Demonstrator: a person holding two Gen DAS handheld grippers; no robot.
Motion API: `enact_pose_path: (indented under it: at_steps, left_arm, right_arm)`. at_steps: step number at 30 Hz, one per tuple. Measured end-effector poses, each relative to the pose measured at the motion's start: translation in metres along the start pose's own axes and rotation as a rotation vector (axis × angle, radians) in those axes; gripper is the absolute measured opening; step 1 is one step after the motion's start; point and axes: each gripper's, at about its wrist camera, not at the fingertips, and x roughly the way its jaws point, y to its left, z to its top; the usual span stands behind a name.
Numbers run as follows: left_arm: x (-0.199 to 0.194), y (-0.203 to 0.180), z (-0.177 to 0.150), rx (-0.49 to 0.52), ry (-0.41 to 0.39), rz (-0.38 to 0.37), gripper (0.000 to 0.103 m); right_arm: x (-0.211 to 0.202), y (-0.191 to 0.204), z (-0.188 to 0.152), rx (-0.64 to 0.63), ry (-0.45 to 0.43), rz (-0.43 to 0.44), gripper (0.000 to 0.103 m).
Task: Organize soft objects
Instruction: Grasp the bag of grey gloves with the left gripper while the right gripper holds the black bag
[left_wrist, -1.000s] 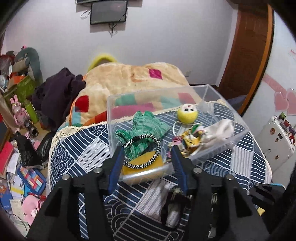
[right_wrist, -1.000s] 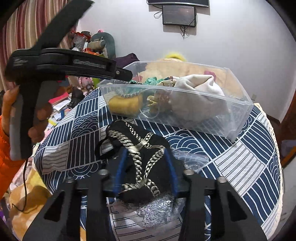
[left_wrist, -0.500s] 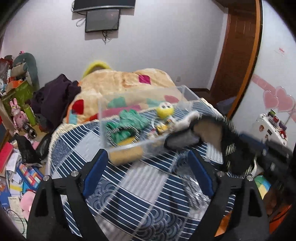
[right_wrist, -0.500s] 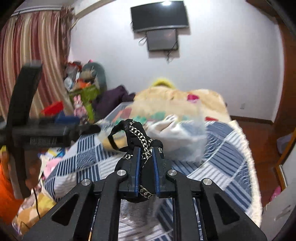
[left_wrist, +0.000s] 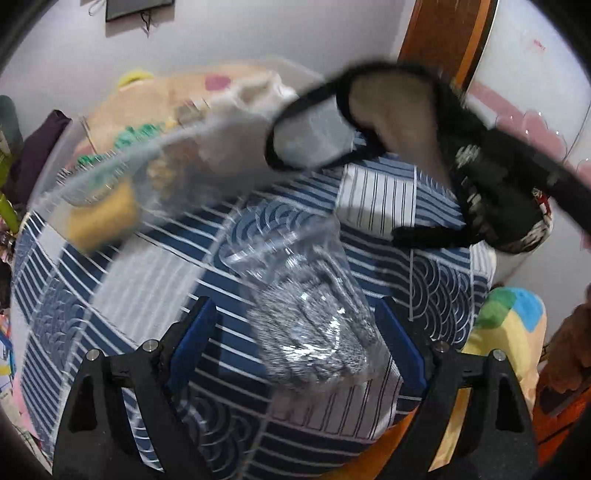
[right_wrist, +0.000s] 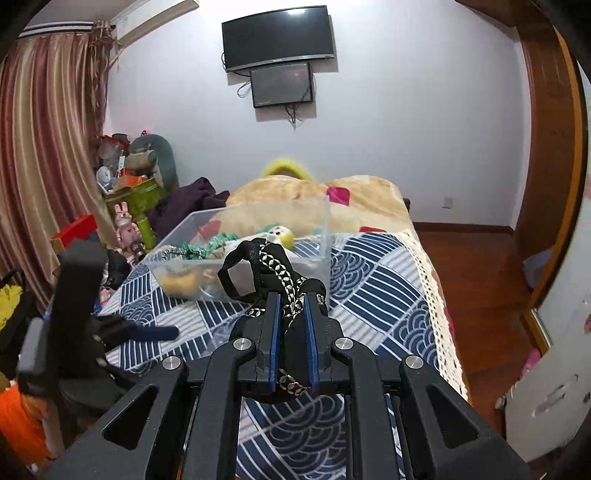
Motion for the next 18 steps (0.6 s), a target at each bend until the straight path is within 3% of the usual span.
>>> enact_pose_path:
  at_steps: [3, 7, 11, 18]
  left_arm:
    - [0.009, -0.003, -0.006, -0.012, -0.003, 0.016, 0.082]
    - [0.002, -0.008, -0.009, 0.003, -0.034, 0.013, 0.051]
    - [-0.01, -0.003, -0.011, -0.029, -0.052, -0.008, 0.033]
    - [-0.044, 0.011, -0.006, -0.045, -0.128, 0.021, 0.032]
  right_arm:
    - [-0.004, -0.001, -0.002, 0.002, -0.005, 0.004, 0.011]
    - [-0.007, -0.001, 0.0, 0.005, -0.015, 0.016, 0.011]
    - [-0.007, -0.001, 0.002, 0.009, -0.027, 0.027, 0.011]
    - [-0.009, 0.003, 0.013, -0.008, -0.067, 0.048, 0.011]
